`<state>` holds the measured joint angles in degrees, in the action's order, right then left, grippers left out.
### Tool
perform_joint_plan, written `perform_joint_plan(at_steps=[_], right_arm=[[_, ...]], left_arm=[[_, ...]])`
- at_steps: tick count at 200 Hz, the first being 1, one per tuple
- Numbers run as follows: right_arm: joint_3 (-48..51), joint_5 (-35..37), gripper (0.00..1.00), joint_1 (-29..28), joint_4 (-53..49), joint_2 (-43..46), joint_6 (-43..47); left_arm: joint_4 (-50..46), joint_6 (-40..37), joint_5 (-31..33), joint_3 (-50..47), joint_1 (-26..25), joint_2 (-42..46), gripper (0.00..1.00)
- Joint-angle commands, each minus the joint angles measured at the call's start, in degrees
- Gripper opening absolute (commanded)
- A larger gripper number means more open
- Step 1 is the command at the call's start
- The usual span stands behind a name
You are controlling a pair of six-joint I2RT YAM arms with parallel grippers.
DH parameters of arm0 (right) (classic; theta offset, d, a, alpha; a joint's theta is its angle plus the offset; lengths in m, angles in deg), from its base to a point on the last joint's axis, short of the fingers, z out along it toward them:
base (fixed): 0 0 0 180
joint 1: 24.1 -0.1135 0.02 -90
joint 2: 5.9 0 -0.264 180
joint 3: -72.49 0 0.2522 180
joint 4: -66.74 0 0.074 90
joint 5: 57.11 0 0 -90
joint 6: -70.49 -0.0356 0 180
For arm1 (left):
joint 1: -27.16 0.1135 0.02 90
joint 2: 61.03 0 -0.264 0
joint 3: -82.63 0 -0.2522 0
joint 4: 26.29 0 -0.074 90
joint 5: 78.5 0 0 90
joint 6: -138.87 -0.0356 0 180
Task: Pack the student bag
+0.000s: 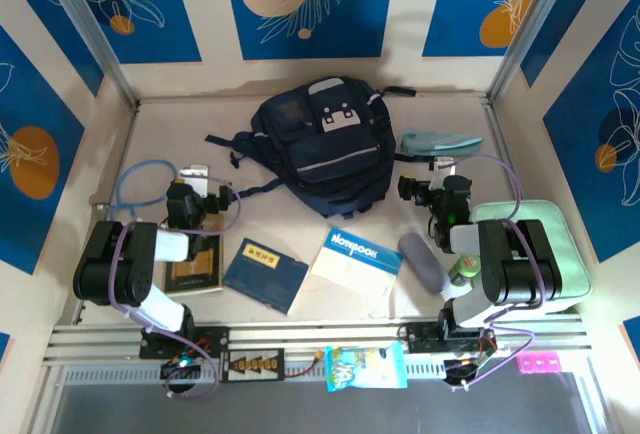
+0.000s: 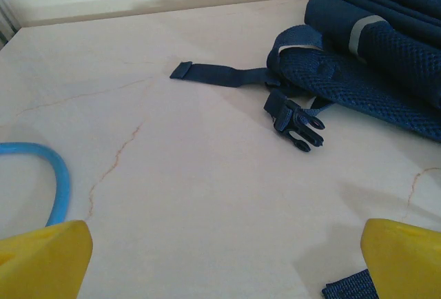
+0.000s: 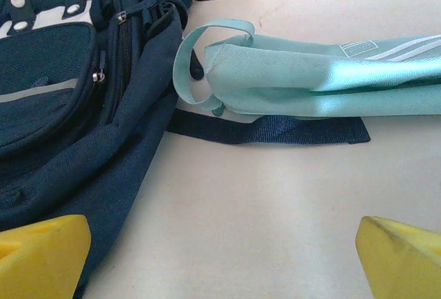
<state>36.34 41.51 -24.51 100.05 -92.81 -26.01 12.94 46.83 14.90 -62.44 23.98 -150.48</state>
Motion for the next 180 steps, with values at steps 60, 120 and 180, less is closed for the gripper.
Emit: perform_joint_plan(at_steps=[60, 120, 180], right_arm=[[-0.84, 1.05, 0.99, -0.19, 0.28, -0.36, -0.44], [-1.01, 1.0, 0.99, -0.12, 0.19, -0.47, -0.44], [-0.72, 1.05, 0.99, -0.21, 0.51, -0.3, -0.36]], left_arm=[[0.42, -0.59, -1.11, 0.39, -0.43, -0.11, 1.0], [0.18, -0.59, -1.02, 0.58, -0.4, -0.2, 1.0], [1.06, -0.6, -1.31, 0.07, -0.41, -0.02, 1.0]])
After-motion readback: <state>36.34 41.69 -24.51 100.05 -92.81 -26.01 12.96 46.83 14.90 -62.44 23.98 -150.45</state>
